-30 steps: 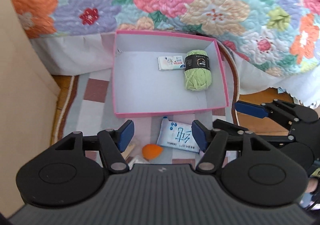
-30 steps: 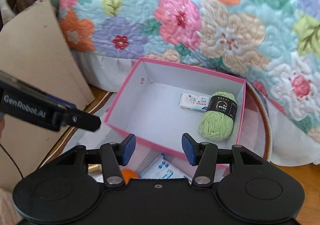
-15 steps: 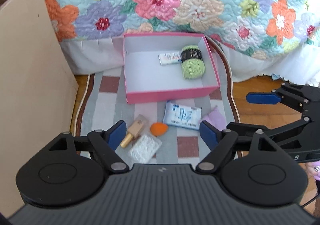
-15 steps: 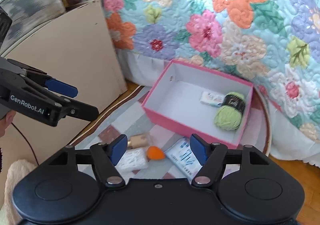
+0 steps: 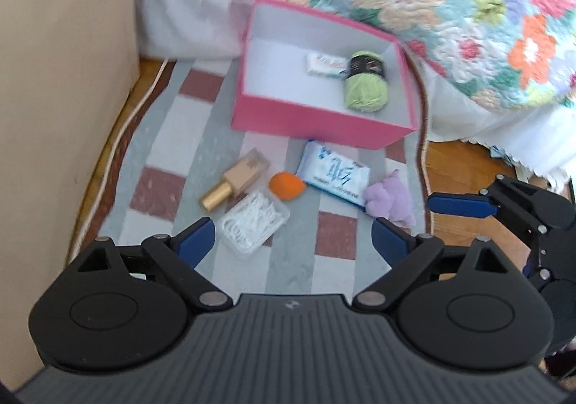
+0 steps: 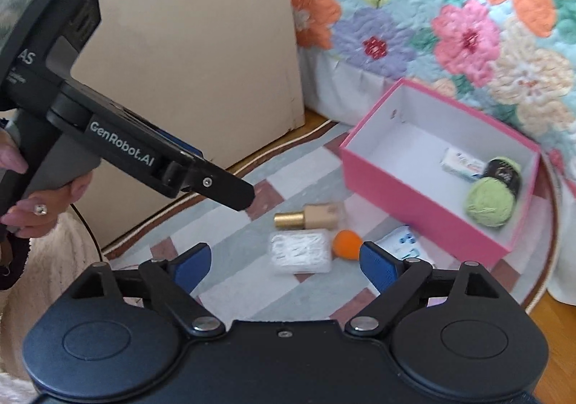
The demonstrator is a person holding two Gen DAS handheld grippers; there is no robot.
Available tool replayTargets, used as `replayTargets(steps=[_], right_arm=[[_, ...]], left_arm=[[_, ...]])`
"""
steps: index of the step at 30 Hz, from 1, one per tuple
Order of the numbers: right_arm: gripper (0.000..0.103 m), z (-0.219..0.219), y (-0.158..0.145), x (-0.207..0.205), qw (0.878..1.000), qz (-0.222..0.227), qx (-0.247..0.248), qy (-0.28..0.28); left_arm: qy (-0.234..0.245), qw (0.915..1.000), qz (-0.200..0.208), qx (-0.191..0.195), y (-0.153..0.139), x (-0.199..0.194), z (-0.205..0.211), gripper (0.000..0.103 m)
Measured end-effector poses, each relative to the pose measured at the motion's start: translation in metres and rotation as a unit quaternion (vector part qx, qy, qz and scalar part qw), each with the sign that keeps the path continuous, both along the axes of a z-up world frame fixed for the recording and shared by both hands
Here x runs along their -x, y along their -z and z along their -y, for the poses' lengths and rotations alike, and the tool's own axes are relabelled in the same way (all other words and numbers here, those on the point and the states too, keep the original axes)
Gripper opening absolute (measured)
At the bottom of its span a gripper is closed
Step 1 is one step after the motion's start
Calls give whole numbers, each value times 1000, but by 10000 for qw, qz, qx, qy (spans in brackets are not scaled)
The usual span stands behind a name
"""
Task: Organize objects
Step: 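Move the left tool down over the clear floss-pick box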
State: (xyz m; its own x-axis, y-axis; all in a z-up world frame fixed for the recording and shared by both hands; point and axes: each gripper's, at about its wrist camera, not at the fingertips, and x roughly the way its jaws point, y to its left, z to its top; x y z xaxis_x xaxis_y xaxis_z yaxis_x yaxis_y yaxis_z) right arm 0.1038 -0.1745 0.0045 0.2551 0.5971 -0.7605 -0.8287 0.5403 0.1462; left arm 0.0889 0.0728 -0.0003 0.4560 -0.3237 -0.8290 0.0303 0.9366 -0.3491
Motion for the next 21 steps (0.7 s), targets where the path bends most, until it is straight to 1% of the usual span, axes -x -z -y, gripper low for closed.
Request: replayTargets(steps=[4, 5, 7, 8, 10, 11, 13, 16, 19, 21], right_arm=[[92, -11, 25, -9, 10000, 46, -25, -71], [92, -14, 32, -11, 9999, 104, 39, -88], [92, -27, 49, -11, 9984, 348, 439, -82], [92, -32, 56, -10, 9973, 467, 551, -152], [92, -40, 71, -9, 9948, 720, 657, -301], [92, -43, 77, -10, 9942, 750, 682, -353], [92, -49, 91, -13, 9939, 717, 723, -435], [92, -55, 110, -17, 9949, 510, 683, -538], [92, -62, 127, -17, 9951, 375, 706, -589], [92, -67, 138, -18, 9947, 312, 738, -643]], left_arm=[[-237, 9995, -187, -10, 34, -5, -7, 95], [-287, 9993, -245, -19, 43, -7, -7, 95], [-378, 9987, -331, -103, 61, -10, -7, 93], [-469, 9980, -400, -162, 70, -12, -7, 92], [-517, 9967, -578, -255, 87, -14, -6, 92], [-515, 9962, -667, -229, 96, -16, -7, 91], [-577, 9951, -785, -167, 110, -17, -9, 91], [-627, 9940, -877, -157, 129, -19, -11, 91], [-667, 9929, -986, -9, 145, -22, -12, 89], [-777, 9917, -1024, 35, 154, -24, -13, 88]])
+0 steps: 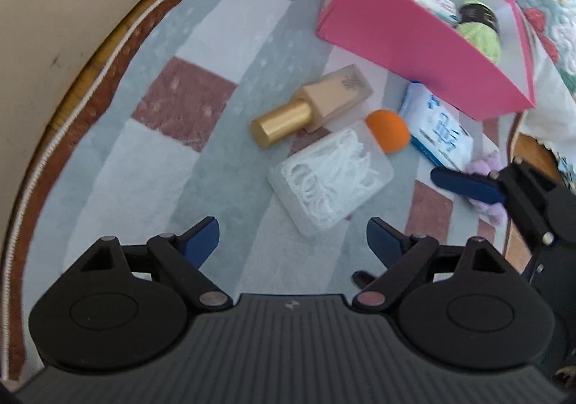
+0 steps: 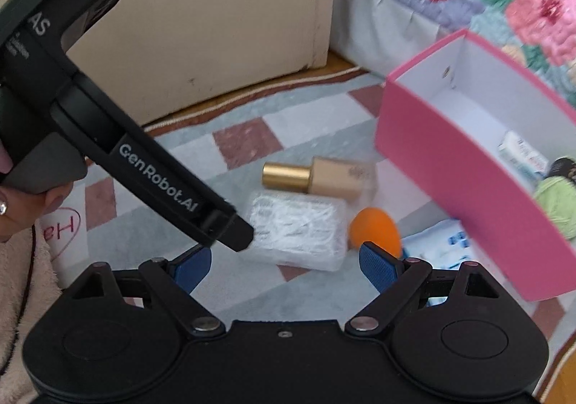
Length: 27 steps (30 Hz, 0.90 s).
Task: Organize objects
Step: 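Move the left tool down over the clear floss-pick box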
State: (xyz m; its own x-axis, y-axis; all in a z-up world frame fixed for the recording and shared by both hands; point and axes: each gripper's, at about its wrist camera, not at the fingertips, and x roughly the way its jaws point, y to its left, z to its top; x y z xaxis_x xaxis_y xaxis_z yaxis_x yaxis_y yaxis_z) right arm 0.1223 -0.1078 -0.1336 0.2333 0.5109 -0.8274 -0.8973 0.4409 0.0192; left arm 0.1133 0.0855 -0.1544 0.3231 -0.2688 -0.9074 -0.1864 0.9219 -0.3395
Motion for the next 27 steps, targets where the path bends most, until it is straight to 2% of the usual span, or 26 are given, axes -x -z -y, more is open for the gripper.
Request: replayTargets(steps=[2, 3, 4, 6, 9, 12, 15, 19, 27], right_arm=[[92, -4, 11, -4, 10000, -51, 23, 20], [92, -5, 17, -6, 10000, -50, 23, 63], [92, -6, 24, -8, 9998, 23, 20, 172], [92, -8, 35, -11, 9989, 209, 93, 406], [92, -6, 47, -13, 9989, 92, 34, 467], [90, -4, 49, -9, 9988, -90, -109, 463], [91, -1, 45, -4, 9969, -306, -145, 705], [91, 12, 40, -1, 9906, -880, -395, 973], [89, 10, 47, -9, 9886, -866, -357, 1180]], left_arm=[[-129, 9999, 12, 40, 8, -8, -2, 83], [-243, 9997, 36, 79, 12, -12, -4, 75], [-281, 9995, 69, 148, 15, -16, -5, 63], [-270, 9994, 131, 193, 18, -21, -4, 59], [-168, 9989, 255, 358, 17, -23, 0, 47], [-87, 9988, 297, 389, 17, -21, 7, 47], [-95, 9986, 317, 409, 16, -22, 8, 47], [-147, 9983, 241, 515, 19, -19, 3, 46], [-353, 9964, 189, 741, 26, -13, 0, 46]])
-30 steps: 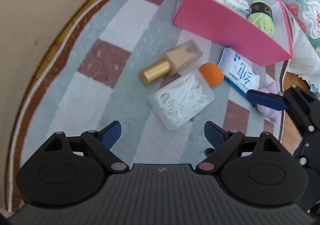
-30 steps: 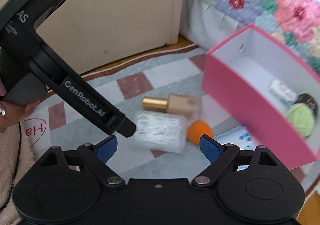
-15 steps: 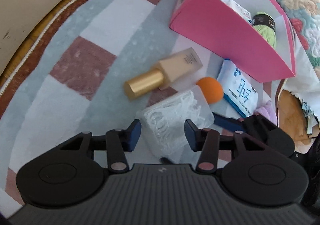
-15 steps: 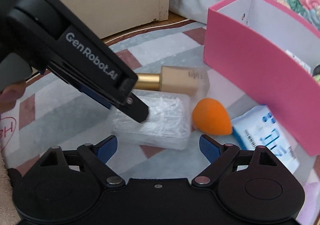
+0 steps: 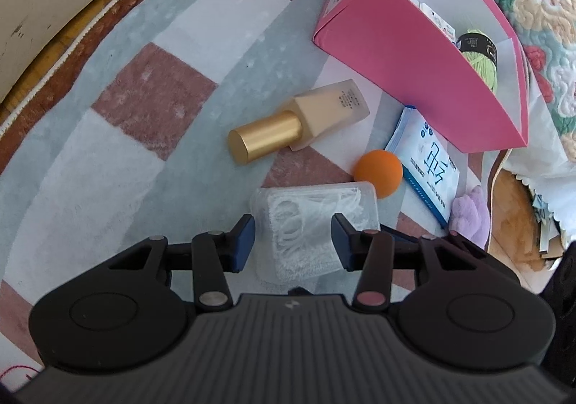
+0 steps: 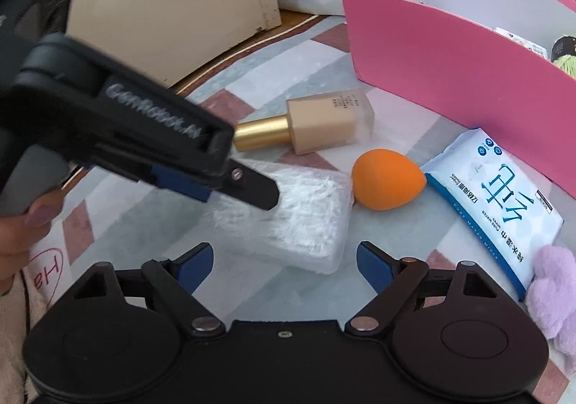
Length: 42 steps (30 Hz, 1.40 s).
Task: Organize objects
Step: 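Move the left tool down over the clear floss-pick box, then close the left tool on the clear floss-pick box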
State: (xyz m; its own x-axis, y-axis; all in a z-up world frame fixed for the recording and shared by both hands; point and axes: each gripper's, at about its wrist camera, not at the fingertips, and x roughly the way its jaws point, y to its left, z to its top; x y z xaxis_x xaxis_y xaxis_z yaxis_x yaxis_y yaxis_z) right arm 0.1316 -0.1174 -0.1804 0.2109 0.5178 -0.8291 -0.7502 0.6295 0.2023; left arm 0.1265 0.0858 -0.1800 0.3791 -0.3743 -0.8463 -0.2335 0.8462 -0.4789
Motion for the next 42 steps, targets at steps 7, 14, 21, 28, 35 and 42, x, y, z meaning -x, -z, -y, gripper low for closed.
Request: replayTargets(steps=[7, 14, 21, 28, 35, 42], right_arm=[[93, -14, 8, 7, 9991, 303, 131, -268], [98, -15, 15, 11, 9987, 511, -37, -6], [98, -22, 17, 6, 9978, 638, -19, 199], [97, -19, 14, 13, 9975, 638, 169, 249], [94, -10, 12, 15, 9977, 515, 439, 55], [84, 5, 2, 16, 9991, 306, 282, 1]], left_arm=[[-64, 9998, 141, 95, 3, 5, -3, 46], [-224, 9992, 260, 195, 7, 9, -6, 46], [-297, 9982, 412, 312, 11, 10, -8, 48], [-58, 9988, 460, 151, 7, 14, 4, 47], [105, 9987, 493, -44, 4, 16, 16, 47], [320, 9986, 397, -138, -7, 25, 22, 46]])
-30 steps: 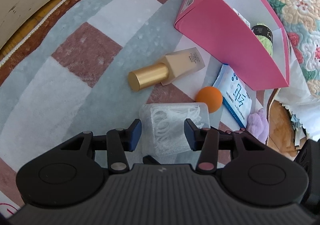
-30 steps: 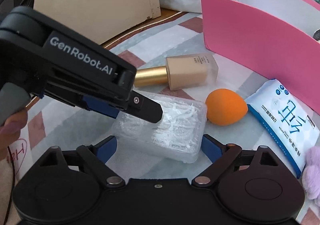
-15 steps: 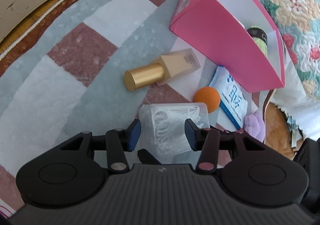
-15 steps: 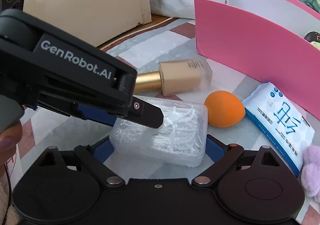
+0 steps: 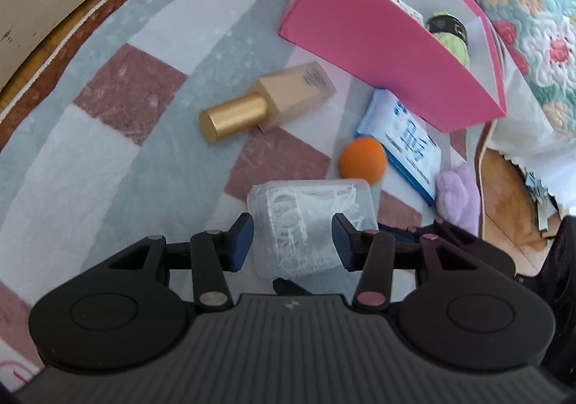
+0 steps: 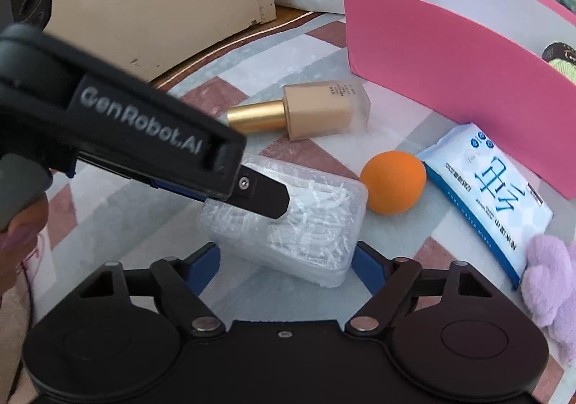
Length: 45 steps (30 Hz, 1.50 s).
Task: Organize objects
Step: 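Close the left tool on the clear floss-pick box, then lift the floss-pick box with the left tool into the pink box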
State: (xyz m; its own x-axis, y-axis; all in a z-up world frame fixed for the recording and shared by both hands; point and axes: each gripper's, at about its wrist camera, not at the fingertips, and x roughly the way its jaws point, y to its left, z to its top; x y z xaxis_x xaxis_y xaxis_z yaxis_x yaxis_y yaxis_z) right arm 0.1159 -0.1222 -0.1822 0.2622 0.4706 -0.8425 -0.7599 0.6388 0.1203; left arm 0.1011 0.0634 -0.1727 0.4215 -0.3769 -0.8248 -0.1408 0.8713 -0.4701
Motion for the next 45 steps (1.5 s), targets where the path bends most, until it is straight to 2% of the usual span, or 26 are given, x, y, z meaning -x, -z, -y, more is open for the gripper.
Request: replayTargets(steps=[4, 9, 12, 17, 28, 39, 45], right_arm=[[84, 9, -15, 5, 9998, -194, -51, -43], [84, 16, -39, 17, 9993, -364, -94, -24], [84, 19, -61, 19, 9997, -179, -66, -121], [84, 27, -98, 14, 9996, 204, -186, -72], [84, 30, -164, -18, 9955, 875, -287, 221], [84, 28, -200, -75, 9897, 1265, -402, 530], [83, 31, -190, -121, 9885, 1183, -602, 723]], left_arm=[[71, 9999, -81, 102, -15, 14, 3, 46], [298, 9995, -61, -7, -46, 25, 10, 46], [471, 9988, -8, -157, -72, 23, 17, 47], [788, 9954, 329, -427, -115, 15, 30, 47], [1086, 9897, 843, -389, -188, -28, 41, 47], [1283, 9830, 1194, -550, -227, -98, 57, 48], [1350, 9807, 1180, -781, -218, -142, 69, 48]])
